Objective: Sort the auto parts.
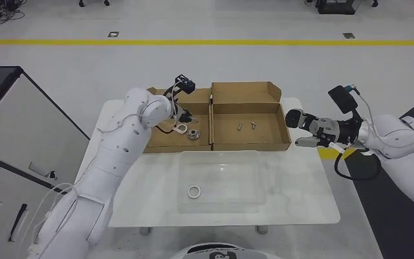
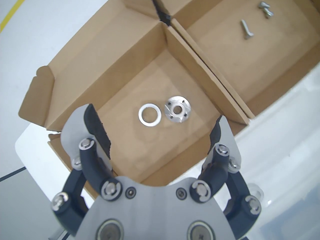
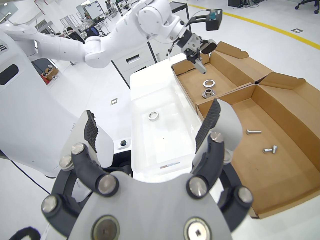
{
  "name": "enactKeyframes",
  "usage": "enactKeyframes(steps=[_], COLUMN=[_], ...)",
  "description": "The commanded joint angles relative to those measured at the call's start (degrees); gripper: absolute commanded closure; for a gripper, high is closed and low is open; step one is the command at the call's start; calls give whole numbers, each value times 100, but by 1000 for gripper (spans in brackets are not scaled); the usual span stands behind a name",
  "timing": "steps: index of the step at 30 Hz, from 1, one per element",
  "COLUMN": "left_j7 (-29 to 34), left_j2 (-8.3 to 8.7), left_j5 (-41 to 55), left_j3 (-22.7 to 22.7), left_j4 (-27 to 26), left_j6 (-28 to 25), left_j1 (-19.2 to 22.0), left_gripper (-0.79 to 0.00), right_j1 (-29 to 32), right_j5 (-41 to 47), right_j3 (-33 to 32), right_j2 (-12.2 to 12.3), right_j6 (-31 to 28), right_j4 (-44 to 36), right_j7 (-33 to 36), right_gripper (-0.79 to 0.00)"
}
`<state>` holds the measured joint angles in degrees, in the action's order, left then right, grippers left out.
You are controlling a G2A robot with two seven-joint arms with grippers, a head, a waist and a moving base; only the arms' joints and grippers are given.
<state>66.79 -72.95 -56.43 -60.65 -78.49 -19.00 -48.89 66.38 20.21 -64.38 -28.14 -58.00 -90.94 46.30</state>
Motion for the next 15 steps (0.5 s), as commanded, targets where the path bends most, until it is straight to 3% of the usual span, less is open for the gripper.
enactKeyframes(steps=[1,15], left_j7=[389,483], left_j2=[118,145], left_j5=[193,242], left_j3=[-344,-408], left_j4=[-854,-1005], left_j6=[-231,-319], left_j1=[-507,-597], left_gripper=[-785,-785], right_j1=[0,0], right_j5=[0,0], right_j3=[0,0], right_j2=[0,0], right_j6=[0,0], right_j4=[0,0], right_j7=[0,0], right_gripper=[-785,-785])
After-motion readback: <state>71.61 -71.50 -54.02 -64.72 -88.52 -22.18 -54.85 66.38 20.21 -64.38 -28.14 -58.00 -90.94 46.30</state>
